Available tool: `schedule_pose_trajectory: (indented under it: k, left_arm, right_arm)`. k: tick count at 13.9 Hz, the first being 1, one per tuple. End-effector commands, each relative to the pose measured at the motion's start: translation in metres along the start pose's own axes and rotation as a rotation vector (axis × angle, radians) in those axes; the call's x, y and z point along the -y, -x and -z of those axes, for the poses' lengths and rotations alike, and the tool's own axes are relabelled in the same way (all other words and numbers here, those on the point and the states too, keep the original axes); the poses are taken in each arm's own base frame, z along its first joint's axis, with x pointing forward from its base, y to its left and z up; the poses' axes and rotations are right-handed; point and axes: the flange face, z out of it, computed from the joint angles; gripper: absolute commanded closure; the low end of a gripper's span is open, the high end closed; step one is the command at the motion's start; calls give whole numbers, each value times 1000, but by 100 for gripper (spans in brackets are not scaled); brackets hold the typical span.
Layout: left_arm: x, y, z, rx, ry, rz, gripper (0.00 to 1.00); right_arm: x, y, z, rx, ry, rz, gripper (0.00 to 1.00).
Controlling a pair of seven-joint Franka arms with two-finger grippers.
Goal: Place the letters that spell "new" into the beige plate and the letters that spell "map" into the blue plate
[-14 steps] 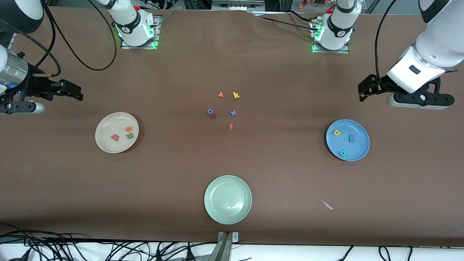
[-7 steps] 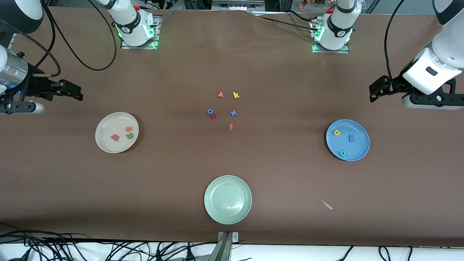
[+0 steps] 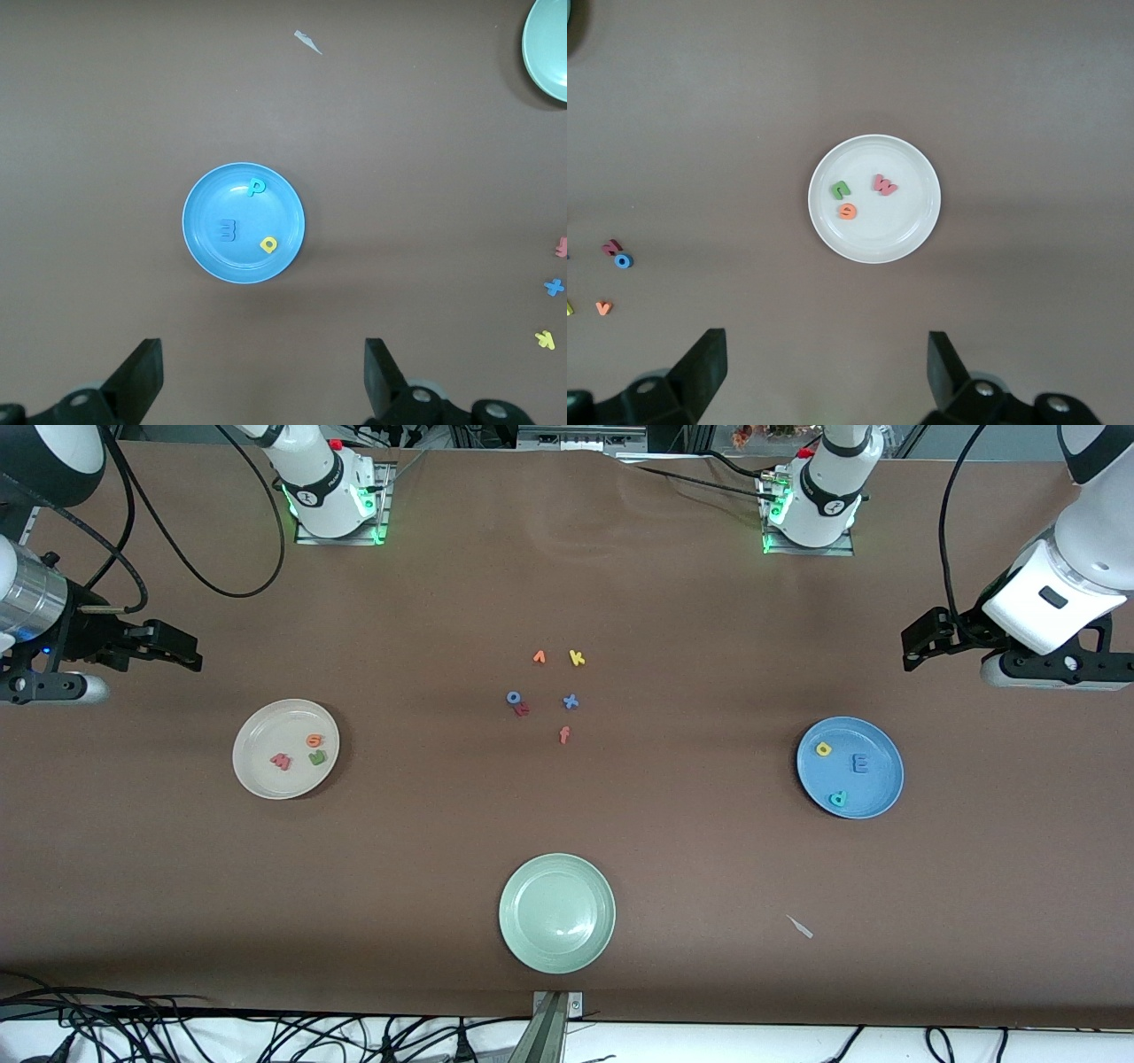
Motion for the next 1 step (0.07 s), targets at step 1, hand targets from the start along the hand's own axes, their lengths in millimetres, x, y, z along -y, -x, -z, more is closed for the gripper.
schedule_pose_trajectory:
  k: [1]
  left_arm:
    - [-1, 8, 6, 3, 28, -18, 0]
  right_arm:
    - [-2, 3, 0, -5, 1, -7, 0]
